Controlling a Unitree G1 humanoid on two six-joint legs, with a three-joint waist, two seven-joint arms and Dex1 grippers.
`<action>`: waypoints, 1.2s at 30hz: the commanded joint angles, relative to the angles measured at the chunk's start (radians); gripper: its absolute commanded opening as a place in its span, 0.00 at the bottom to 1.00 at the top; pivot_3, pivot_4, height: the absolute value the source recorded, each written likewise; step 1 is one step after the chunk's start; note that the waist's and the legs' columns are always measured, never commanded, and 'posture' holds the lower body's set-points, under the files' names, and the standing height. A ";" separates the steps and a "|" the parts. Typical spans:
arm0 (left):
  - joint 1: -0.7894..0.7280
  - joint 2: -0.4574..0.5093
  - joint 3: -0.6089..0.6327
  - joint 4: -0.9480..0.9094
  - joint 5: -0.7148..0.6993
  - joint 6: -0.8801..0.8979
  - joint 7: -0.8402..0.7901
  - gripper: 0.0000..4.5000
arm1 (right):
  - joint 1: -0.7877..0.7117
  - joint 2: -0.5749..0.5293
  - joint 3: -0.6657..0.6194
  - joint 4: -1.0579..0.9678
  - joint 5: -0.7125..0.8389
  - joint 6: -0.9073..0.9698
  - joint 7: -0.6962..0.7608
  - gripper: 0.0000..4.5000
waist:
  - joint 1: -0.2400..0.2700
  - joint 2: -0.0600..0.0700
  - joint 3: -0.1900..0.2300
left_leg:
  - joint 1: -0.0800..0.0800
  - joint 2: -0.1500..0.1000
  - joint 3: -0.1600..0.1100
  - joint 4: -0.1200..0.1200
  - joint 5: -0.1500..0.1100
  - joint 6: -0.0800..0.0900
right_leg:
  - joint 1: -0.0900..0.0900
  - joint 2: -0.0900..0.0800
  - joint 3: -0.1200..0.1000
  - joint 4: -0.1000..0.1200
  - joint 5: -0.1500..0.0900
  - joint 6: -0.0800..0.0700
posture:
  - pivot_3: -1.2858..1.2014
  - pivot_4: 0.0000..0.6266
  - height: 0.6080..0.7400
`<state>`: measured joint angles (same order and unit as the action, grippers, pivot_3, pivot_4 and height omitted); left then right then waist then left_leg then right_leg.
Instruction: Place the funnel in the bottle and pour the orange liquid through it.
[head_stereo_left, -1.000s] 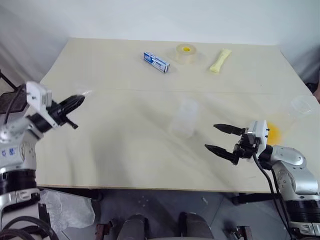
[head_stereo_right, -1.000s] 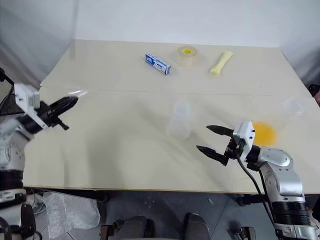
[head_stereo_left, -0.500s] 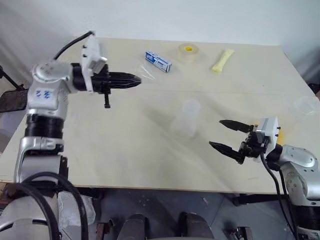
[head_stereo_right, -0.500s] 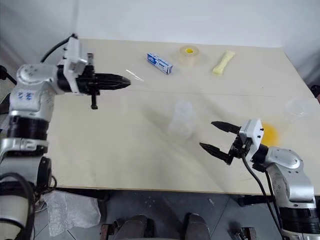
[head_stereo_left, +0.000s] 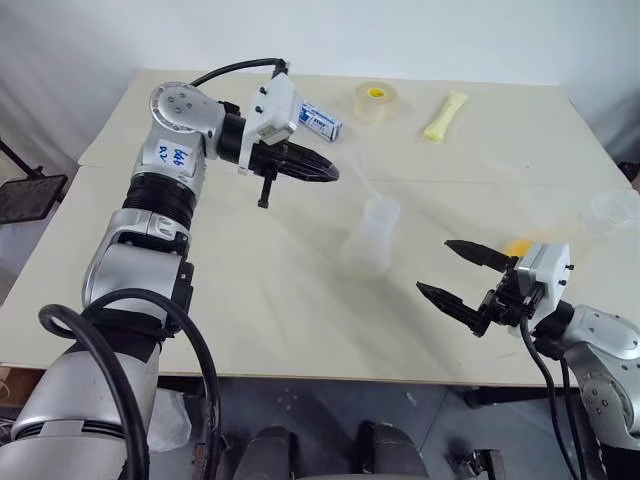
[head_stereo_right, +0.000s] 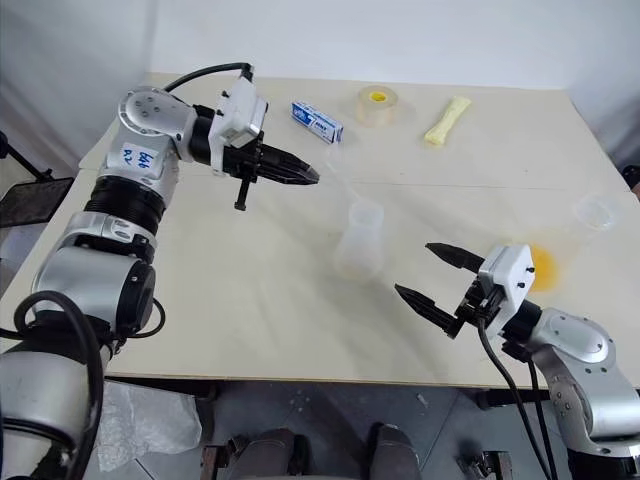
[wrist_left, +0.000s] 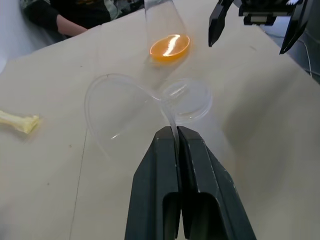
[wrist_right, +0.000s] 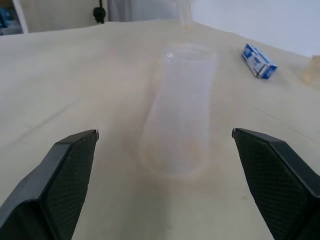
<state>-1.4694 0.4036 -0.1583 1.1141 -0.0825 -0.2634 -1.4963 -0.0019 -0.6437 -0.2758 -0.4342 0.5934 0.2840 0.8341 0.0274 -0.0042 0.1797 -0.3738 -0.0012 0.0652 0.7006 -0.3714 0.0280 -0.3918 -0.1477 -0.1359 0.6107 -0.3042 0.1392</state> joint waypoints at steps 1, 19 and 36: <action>-0.062 -0.026 -0.010 0.036 0.046 -0.064 -0.010 0.01 | 0.025 0.016 -0.031 -0.064 0.013 -0.011 -0.036 1.00 | -0.001 0.000 0.000 | 0.000 0.000 0.000 0.000 0.000 0.000 | 0.000 0.000 0.000 0.000 0.000 0.000 | 0.52 0.24 1.00; -0.167 -0.098 -0.090 0.129 0.256 -0.283 0.050 0.01 | 0.060 0.041 -0.015 -0.068 -0.008 -0.048 -0.064 1.00 | -0.001 -0.001 0.000 | 0.000 0.000 0.000 0.000 0.000 0.000 | -0.001 0.000 0.000 0.000 0.000 0.000 | 0.52 0.24 1.00; -0.200 -0.140 -0.066 0.144 0.267 -0.239 0.056 0.92 | 0.096 0.054 -0.029 -0.062 -0.032 -0.085 -0.065 1.00 | 0.000 -0.001 0.000 | 0.000 0.000 0.000 0.000 0.001 0.001 | -0.001 0.000 0.000 0.000 0.000 0.000 | 0.52 0.24 1.00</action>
<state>-1.6312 0.2693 -0.2456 1.2696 0.2015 -0.5093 -1.4470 0.0887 -0.5887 -0.2806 -0.4728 0.5577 0.2206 0.7716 0.0270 -0.0048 0.1800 -0.3740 -0.0015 0.0655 0.7005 -0.3708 0.0290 -0.3925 -0.1481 -0.1357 0.6112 -0.3042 0.1393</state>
